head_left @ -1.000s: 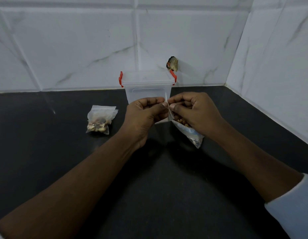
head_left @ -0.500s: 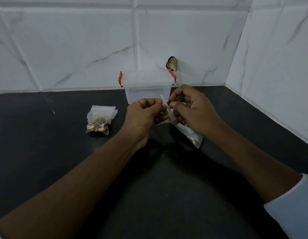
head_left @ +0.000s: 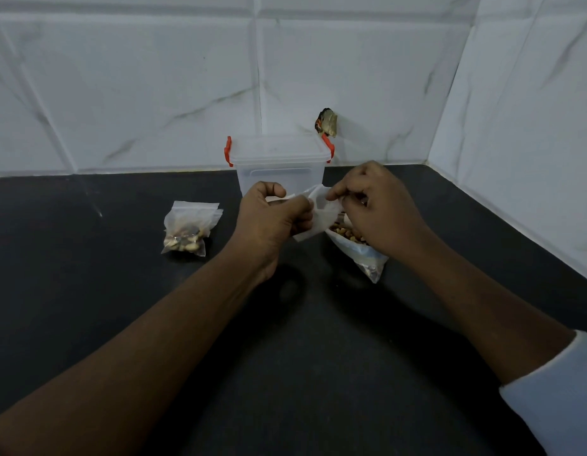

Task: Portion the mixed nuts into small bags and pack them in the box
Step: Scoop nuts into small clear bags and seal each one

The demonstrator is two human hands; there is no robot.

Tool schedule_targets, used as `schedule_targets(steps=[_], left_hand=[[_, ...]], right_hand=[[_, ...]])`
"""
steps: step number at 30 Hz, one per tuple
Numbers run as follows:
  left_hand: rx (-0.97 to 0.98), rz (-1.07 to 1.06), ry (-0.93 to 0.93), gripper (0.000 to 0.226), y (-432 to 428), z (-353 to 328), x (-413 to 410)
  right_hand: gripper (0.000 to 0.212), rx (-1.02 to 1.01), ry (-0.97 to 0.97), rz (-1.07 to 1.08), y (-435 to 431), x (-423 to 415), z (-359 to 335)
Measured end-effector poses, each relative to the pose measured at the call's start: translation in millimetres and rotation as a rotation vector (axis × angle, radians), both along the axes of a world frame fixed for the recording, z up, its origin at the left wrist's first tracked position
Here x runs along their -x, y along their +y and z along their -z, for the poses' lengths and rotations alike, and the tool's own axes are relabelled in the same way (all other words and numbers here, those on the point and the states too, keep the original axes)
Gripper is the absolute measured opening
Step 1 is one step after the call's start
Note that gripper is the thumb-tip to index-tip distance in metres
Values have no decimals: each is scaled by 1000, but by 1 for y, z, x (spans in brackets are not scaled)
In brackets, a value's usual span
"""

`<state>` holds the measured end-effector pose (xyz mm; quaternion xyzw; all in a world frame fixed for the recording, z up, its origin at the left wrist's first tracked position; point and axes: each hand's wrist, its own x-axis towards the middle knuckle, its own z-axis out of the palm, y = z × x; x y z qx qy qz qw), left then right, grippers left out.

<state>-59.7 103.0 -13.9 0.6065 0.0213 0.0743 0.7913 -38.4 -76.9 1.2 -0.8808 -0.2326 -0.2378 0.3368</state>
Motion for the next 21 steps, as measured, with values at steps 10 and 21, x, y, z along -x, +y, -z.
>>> schedule_targets(steps=[10, 21], left_hand=[[-107, 60, -108, 36, -9, -3, 13], [-1211, -107, -556, 71, 3, 3, 7]], right_hand=[[16, -138, 109, -79, 3, 6, -2], [14, -189, 276, -166, 0, 7, -3]])
